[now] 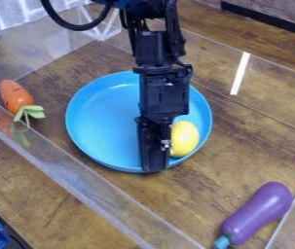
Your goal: Remove the lemon from the blue tray and put it on the table
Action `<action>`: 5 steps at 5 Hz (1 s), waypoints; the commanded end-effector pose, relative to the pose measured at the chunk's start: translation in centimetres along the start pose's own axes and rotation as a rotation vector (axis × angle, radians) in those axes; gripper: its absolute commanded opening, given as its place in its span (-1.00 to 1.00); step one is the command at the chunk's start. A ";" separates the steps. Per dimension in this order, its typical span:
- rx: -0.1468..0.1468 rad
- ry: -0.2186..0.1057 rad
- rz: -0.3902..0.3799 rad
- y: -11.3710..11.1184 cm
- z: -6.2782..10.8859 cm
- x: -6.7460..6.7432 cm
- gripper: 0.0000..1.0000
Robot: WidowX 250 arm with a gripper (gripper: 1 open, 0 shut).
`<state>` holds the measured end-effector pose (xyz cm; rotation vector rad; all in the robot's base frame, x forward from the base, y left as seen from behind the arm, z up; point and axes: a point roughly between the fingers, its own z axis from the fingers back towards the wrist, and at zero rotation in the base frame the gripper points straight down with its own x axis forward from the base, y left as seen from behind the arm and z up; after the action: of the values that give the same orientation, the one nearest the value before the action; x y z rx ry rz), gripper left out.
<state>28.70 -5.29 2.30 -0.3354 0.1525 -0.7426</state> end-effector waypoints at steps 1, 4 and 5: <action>0.028 -0.020 0.001 1.0 0.8 -0.4 -1.00; 0.039 -0.015 -0.006 1.3 1.3 -1.0 -1.00; 0.045 -0.010 -0.015 1.2 1.5 -0.8 -1.00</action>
<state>28.54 -4.62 2.44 -0.3160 0.1603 -0.7672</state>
